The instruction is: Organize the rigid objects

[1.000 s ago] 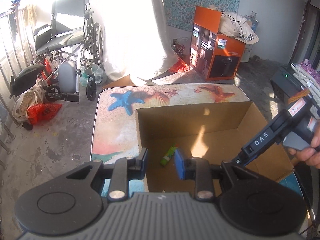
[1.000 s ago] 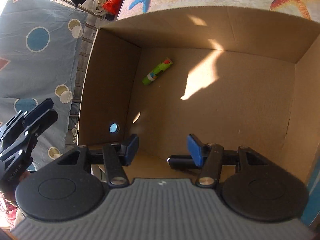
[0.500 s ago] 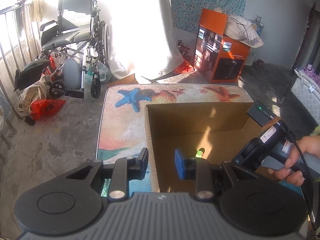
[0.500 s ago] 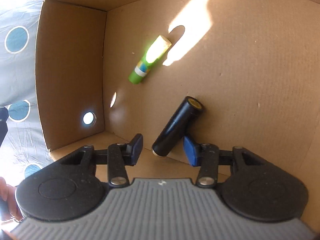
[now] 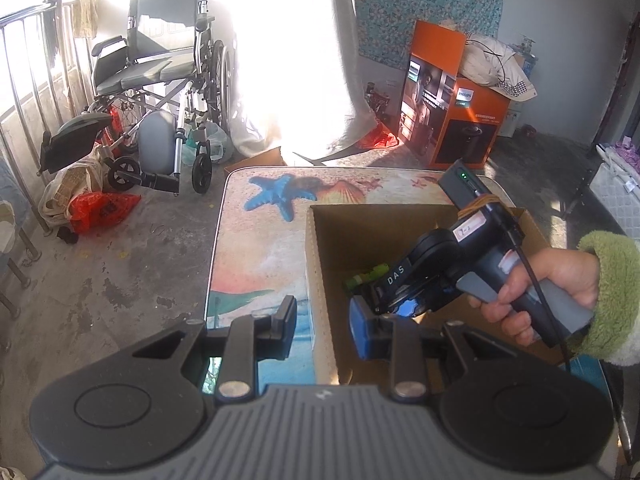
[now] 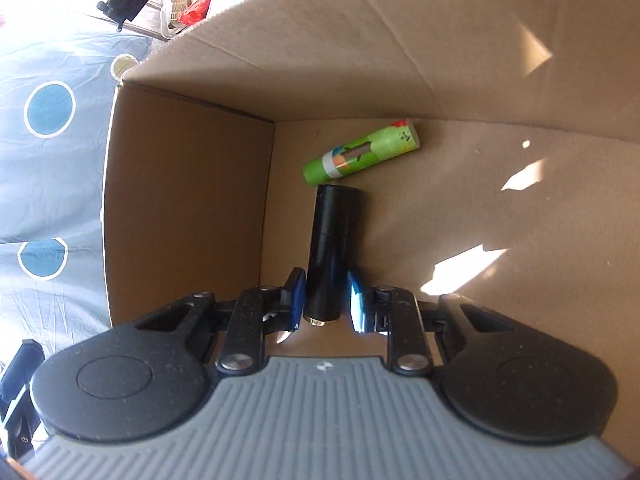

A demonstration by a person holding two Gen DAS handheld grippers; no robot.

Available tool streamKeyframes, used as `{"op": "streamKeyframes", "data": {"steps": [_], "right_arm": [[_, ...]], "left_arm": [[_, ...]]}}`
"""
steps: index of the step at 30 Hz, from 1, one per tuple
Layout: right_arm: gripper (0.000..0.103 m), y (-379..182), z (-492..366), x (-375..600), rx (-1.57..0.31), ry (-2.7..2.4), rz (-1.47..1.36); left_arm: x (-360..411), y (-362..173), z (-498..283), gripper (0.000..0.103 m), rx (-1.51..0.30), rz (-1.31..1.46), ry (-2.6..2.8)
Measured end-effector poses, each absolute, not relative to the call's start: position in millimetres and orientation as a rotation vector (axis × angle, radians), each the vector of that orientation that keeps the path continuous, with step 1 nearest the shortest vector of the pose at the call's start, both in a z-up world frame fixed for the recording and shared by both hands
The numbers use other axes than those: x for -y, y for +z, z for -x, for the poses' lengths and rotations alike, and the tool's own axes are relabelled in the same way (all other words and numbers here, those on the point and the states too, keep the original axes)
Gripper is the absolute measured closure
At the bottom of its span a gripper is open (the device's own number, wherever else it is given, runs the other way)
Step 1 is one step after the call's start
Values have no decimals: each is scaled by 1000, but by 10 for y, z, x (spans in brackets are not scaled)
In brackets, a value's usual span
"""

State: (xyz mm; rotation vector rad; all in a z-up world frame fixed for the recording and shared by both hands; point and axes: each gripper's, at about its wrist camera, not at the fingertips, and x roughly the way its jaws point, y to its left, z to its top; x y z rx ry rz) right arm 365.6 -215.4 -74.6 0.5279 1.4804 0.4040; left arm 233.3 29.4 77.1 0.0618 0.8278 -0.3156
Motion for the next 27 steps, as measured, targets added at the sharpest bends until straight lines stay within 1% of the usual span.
{"op": "streamKeyframes", "data": {"steps": [1, 4, 5, 6, 8, 11, 18, 21, 25, 27], "right_arm": [[81, -712, -3684, 2120, -1463, 407, -515], [76, -641, -3726, 2024, -1440, 434, -465], [68, -601, -3722, 2017, -1441, 434, -464], [58, -574, -3709, 2011, -1445, 439, -461], [48, -502, -3661, 2018, -1436, 444, -449], [44, -428, -3561, 2167, -1407, 444, -431], [44, 54, -3166, 2505, -1296, 450, -471], [44, 382, -2839, 2684, -1187, 485, -491], [44, 842, -2142, 2921, -1015, 523, -509], [44, 954, -1822, 3019, -939, 528, -500]], "left_arm": [[-301, 774, -2326, 73, -826, -62, -314], [-291, 795, -2298, 73, -823, -60, -314], [-291, 804, -2284, 72, -820, -61, -316], [-295, 816, -2259, 71, -817, -60, -317], [-294, 842, -2225, 69, -812, -58, -321], [-310, 888, -2156, 68, -802, -54, -326], [-332, 1025, -1891, 67, -775, -32, -336], [-372, 1079, -1698, 66, -764, -17, -346], [-398, 1063, -1409, 63, -762, 0, -371], [-380, 997, -1246, 62, -774, -2, -394]]}}
